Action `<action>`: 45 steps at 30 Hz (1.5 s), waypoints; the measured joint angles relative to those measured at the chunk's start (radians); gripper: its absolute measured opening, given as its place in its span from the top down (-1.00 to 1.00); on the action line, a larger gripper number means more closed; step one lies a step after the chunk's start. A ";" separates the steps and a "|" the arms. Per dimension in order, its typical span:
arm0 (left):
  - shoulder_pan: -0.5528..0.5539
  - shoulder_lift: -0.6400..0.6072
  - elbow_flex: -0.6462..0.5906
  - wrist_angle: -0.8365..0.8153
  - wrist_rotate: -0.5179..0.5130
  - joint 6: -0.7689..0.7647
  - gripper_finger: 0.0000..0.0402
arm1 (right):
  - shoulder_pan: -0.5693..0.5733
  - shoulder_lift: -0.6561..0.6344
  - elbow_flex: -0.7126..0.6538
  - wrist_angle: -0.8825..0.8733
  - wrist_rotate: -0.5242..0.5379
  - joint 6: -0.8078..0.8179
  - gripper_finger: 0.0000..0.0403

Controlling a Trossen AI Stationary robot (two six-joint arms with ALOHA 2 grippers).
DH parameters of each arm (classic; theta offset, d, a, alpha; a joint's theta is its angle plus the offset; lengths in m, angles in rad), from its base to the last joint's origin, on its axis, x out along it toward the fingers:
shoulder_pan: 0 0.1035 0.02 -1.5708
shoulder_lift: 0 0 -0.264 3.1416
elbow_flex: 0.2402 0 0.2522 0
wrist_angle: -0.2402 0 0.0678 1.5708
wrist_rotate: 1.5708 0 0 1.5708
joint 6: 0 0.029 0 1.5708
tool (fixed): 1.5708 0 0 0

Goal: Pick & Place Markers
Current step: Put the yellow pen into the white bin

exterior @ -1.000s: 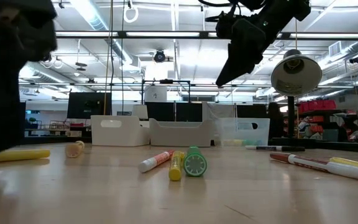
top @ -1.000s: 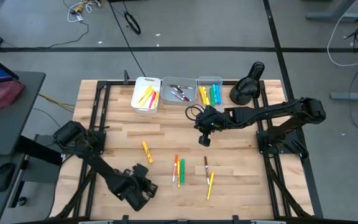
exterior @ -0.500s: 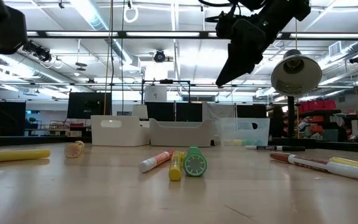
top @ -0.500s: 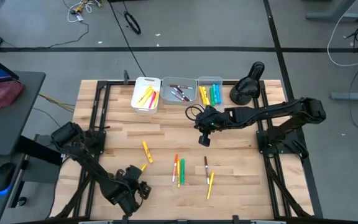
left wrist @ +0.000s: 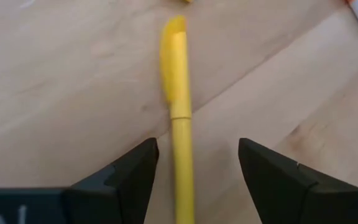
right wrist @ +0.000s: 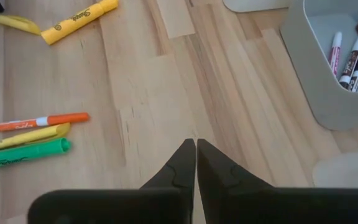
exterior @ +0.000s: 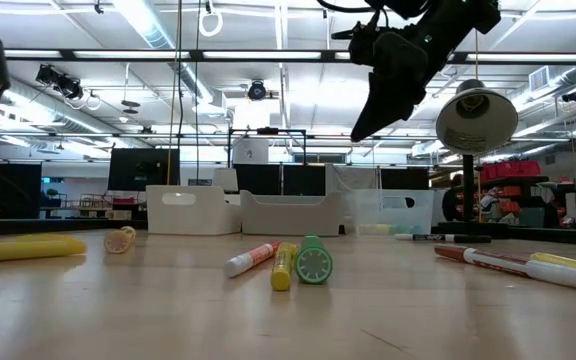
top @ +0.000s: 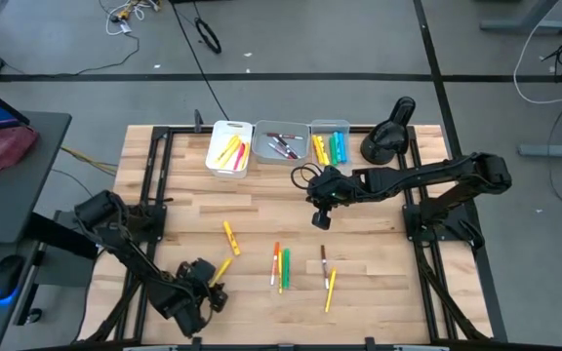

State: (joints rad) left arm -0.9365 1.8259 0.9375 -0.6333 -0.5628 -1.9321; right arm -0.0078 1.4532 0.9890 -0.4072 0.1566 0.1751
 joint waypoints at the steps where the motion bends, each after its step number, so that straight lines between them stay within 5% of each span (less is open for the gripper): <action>1: -0.001 0.000 -0.007 0.006 0.000 0.010 -0.17 | 0.000 0.000 0.000 0.001 0.000 0.000 0.91; 7: 0.000 -0.002 -0.047 0.036 -0.011 0.086 0.08 | 0.000 0.000 0.000 0.002 0.000 0.000 0.91; 16: 0.012 -0.005 -0.054 0.005 0.032 0.074 0.87 | -0.002 -0.001 0.000 -0.002 0.001 0.000 0.91; 25: 0.076 -0.156 -0.050 0.007 0.142 0.005 0.87 | -0.002 -0.070 0.000 -0.090 0.003 -0.003 0.91; 31: 0.163 -0.323 -0.046 0.021 0.086 0.104 0.87 | -0.002 -0.131 0.000 -0.125 0.004 -0.032 0.91; 37: 0.343 -0.466 -0.044 0.014 0.069 0.247 0.87 | -0.002 -0.234 0.000 -0.221 0.004 -0.029 0.91; 45: 0.852 -0.599 -0.015 -0.007 0.239 0.559 0.87 | 0.007 -0.344 0.000 -0.270 0.000 0.061 0.91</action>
State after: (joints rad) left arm -0.0848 1.2273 0.9227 -0.6401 -0.3242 -1.3735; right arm -0.0007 1.1093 0.9890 -0.6769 0.1570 0.2365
